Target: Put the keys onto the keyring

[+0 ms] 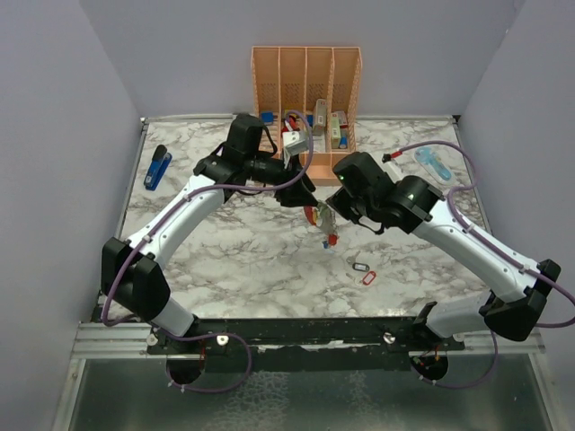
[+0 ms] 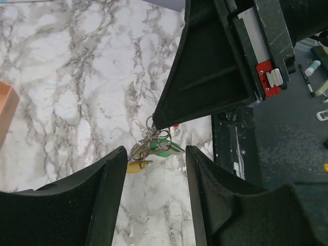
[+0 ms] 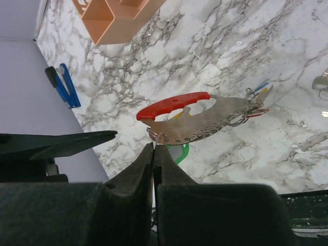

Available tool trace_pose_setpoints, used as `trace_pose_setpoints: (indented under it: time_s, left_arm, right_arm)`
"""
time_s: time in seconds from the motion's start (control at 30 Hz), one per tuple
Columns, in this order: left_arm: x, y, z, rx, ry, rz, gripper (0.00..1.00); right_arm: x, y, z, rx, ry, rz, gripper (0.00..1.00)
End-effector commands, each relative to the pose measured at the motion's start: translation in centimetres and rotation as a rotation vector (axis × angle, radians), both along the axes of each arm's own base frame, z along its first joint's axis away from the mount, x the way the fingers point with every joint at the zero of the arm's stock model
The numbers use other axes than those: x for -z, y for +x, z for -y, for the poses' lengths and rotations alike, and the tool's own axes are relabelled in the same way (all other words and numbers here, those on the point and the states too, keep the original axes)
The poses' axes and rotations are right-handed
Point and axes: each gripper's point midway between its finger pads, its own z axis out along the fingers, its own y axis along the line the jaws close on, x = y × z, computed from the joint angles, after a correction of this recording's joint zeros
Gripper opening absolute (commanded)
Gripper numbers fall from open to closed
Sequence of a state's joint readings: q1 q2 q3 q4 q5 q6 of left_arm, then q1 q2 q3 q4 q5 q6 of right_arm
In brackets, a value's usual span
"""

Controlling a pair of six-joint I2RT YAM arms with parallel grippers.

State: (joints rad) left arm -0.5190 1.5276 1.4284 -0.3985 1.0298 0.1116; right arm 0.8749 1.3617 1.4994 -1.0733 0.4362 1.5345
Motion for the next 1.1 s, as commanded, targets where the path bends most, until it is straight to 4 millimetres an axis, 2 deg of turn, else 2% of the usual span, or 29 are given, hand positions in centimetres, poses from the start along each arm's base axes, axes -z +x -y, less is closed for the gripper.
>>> trace_pose_setpoints:
  time_s: [0.0,0.1,0.4,0.53,0.67,0.9,1.07]
  left_arm:
    - [-0.5,-1.4,0.6,0.08,-0.062,-0.051,0.52]
    - [0.2,-1.2,0.5,0.062,-0.047,-0.053,0.52]
    - [0.3,-0.5,0.8,0.036,-0.049,-0.052,0.5]
    - [0.3,-0.7,1.0,0.049,-0.058,-0.061,0.42]
    - [0.6,-0.9,1.1,0.059,-0.057,-0.073,0.27]
    - [0.6,-1.3,1.0,0.069,-0.055,-0.077,0.12]
    - [0.9,-1.4,0.9,0.067,-0.041,-0.075,0.09]
  right_arm:
    - [-2.2,1.0,-0.4,0.036,0.088,0.074,0.01]
    - [-2.2,1.2,-0.6,0.029,0.08,0.076,0.01]
    - [-2.5,1.4,-1.3,0.001,0.09,0.086,0.01]
    - [-2.4,1.3,-1.4,-0.008,0.099,0.089,0.01]
    - [-2.4,1.2,-1.3,-0.004,0.1,0.09,0.01]
    - [-2.6,1.3,-1.3,0.0,0.104,0.099,0.01]
    - [-2.7,1.3,-1.1,0.007,0.108,0.1,0.01]
